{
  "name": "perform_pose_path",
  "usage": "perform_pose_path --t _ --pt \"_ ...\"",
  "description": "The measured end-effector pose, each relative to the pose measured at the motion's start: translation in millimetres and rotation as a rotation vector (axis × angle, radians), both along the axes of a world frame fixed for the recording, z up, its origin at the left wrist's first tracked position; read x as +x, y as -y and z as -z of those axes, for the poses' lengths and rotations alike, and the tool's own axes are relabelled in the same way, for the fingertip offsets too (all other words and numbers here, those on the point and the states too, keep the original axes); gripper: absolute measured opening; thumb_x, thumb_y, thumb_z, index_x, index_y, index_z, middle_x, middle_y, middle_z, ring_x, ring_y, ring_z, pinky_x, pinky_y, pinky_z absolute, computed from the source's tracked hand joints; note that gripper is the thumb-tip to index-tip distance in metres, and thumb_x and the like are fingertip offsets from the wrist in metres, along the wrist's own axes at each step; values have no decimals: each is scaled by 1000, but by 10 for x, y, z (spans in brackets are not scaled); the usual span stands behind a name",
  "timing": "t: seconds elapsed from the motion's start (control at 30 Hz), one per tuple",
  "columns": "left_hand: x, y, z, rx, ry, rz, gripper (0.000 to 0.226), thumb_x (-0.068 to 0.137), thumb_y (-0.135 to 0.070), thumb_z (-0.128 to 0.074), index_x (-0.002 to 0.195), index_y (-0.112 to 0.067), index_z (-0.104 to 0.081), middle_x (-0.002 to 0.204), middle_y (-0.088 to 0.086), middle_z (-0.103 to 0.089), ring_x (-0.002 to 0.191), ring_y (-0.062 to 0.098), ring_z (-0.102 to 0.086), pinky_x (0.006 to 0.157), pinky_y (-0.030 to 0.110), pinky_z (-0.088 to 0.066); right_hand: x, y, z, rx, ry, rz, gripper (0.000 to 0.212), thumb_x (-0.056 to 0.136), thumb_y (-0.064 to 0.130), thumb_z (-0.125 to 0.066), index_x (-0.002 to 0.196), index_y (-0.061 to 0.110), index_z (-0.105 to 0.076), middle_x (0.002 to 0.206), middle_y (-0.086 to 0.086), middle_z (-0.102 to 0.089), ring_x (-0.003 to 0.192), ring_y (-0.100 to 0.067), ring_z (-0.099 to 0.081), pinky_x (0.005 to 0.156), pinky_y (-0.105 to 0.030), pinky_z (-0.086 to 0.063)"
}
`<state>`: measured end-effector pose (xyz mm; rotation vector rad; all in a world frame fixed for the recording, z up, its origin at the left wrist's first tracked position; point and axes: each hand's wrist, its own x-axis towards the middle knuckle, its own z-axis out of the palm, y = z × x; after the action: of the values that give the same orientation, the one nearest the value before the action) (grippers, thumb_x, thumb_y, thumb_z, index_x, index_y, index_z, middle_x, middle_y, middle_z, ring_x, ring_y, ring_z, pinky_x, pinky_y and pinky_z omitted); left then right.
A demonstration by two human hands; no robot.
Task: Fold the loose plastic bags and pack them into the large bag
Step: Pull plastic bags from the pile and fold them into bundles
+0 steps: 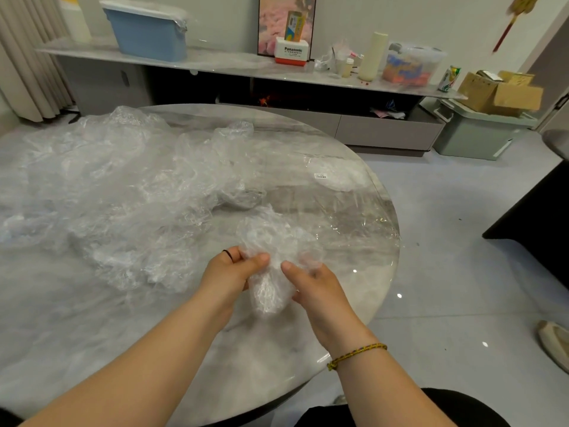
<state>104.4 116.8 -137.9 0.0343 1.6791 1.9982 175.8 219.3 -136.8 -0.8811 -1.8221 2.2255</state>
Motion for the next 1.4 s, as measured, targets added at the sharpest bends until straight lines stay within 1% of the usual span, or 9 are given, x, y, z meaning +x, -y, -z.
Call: perform_pose_path --t 0.1,0.23,0.37,0.47,0.67,0.83,1.03,1.13,1.4 --pt "77 -59 12 -5 -20 91 8 85 -2 -58 83 -9 -63 66 -3 -70 62 9 -67 55 16 -52 -51 -60 -29 12 -23 136 10 87 7 -59 84 16 -57 92 -8 -63 88 -23 -62 79 -30 -49" --pt "1 -87 7 -156 -134 83 10 88 -16 -57 89 -23 -50 83 -3 -64 74 10 -60 70 23 -46 -88 -278 -171 58 -43 276 24 89 0 -53 75 19 -54 77 2 -54 70 -10 -52 67 -19 -42" --pt "-200 -163 -17 -342 -419 82 13 95 -24 -44 106 -23 -51 90 -9 -60 81 5 -56 69 13 -40 -63 -626 -296 84 -24 347 23 90 4 -51 75 21 -53 76 4 -52 71 -9 -49 70 -21 -41" --pt "-390 -338 5 -529 -608 125 30 97 -25 -41 121 -16 -56 113 -2 -57 105 11 -50 83 16 -34 -33 -776 -367 56 -44 415 21 90 4 -49 76 19 -53 76 2 -52 69 -11 -50 64 -19 -42" --pt "-559 -747 35 -1021 -839 216 36 97 -35 -39 98 -13 -67 122 2 -51 118 23 -37 98 29 -25 5 -960 -341 -32 -58 544 19 89 3 -52 78 18 -57 84 0 -57 95 -22 -56 81 -29 -45" --pt "-534 -735 154 -1166 -977 400 26 90 -36 -49 101 -22 -67 135 -7 -44 128 17 -29 102 26 -14 14 -973 -334 14 -43 537 22 90 4 -51 76 20 -56 78 4 -55 77 -14 -53 63 -18 -42" --pt "-406 -609 260 -1313 -1031 645 47 96 -42 -33 142 -31 -30 156 -1 3 143 19 7 113 41 11 -28 -906 -332 36 -37 523 13 89 3 -52 94 14 -57 79 6 -53 81 -12 -51 69 -18 -40" --pt "-421 -583 273 -1370 -1021 678 57 97 -45 -30 147 -23 -14 156 0 8 143 18 11 112 42 13 -56 -869 -322 34 -8 516 12 89 4 -51 85 14 -57 78 5 -53 84 -13 -50 75 -24 -41" --pt "-471 -492 218 -1330 -1042 607 84 90 -53 -39 147 -16 10 155 -5 12 143 15 12 112 41 16 -91 -805 -259 49 27 464 17 90 4 -51 81 18 -54 73 2 -51 65 -10 -47 60 -18 -39"
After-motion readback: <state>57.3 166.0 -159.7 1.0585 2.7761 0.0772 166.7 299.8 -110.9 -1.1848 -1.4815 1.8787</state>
